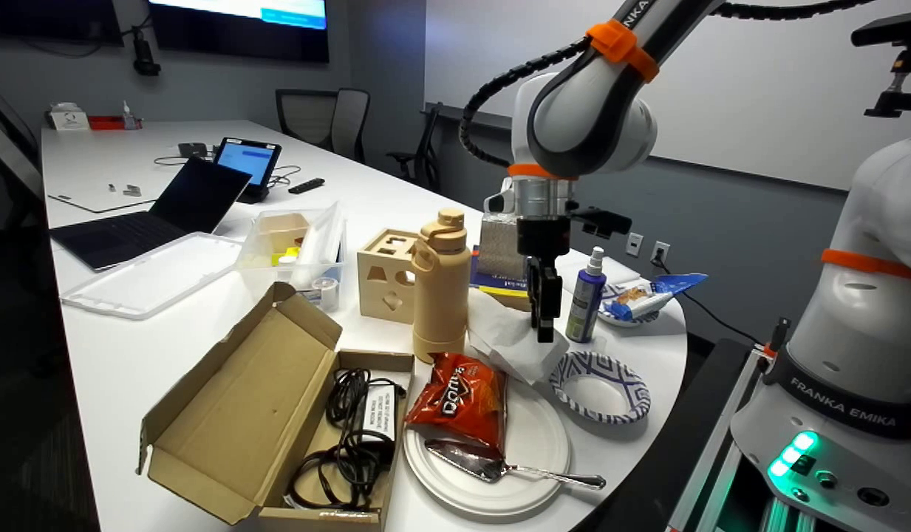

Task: Fold the tissue on top of the bowl with blocks

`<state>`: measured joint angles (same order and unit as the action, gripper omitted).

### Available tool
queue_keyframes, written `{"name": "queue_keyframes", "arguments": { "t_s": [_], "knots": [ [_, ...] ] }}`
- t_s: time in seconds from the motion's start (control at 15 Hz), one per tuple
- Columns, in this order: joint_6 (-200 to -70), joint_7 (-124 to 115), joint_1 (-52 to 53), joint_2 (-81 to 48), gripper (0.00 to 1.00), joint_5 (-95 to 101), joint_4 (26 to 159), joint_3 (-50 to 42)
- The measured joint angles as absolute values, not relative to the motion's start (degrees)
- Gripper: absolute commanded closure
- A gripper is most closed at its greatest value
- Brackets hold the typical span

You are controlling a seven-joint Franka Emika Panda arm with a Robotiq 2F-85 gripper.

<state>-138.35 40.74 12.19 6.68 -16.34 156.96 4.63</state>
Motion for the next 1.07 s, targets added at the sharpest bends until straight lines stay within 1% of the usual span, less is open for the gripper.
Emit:
{"name": "queue_keyframes", "arguments": {
  "t_s": [0.07,0.13,0.6,1.07],
  "knots": [
    [-138.6,40.37,11.93,7.14,0.01,-16.33,156.97,4.56],
    [-138.7,39.68,11.62,7.87,0.0,-16.25,157.07,4.45],
    [-137.9,34.87,9.52,13.44,0.0,-16.25,157.07,1.48],
    [-135.25,34.44,7.93,12.06,0.0,-19.18,157.59,-4.04]
  ]
}}
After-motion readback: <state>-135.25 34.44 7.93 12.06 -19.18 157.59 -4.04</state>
